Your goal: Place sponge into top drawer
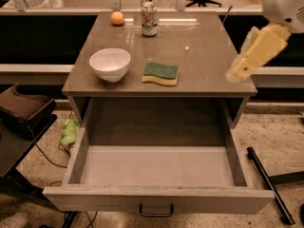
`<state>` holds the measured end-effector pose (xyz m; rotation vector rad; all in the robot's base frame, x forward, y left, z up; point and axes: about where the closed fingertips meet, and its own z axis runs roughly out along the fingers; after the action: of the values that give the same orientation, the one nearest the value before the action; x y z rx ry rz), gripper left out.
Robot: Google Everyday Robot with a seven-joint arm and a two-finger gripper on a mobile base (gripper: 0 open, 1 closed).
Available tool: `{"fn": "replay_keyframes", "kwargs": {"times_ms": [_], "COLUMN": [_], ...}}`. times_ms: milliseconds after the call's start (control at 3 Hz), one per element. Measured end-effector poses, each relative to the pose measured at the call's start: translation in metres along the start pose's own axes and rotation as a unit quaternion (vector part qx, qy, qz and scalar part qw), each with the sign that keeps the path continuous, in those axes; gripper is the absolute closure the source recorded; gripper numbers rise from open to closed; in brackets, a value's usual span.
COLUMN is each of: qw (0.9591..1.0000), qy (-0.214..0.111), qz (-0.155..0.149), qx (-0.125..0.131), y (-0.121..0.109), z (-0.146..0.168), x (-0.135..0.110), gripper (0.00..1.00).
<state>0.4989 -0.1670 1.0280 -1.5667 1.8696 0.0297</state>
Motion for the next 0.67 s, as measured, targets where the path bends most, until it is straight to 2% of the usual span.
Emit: {"fn": "replay_keyframes", "kwargs": {"times_ms": [333,667], "qw": [0.9948,0.9932], "qy": [-0.1,-0.113], "qz": [0.013,0.018], "qx": [-0.011,-0.019], "y": [-0.0257,-0.0252], "z": [0.0356,0.0409], "x": [-0.0212,-0.0251], "gripper": [0.0,0.0]}}
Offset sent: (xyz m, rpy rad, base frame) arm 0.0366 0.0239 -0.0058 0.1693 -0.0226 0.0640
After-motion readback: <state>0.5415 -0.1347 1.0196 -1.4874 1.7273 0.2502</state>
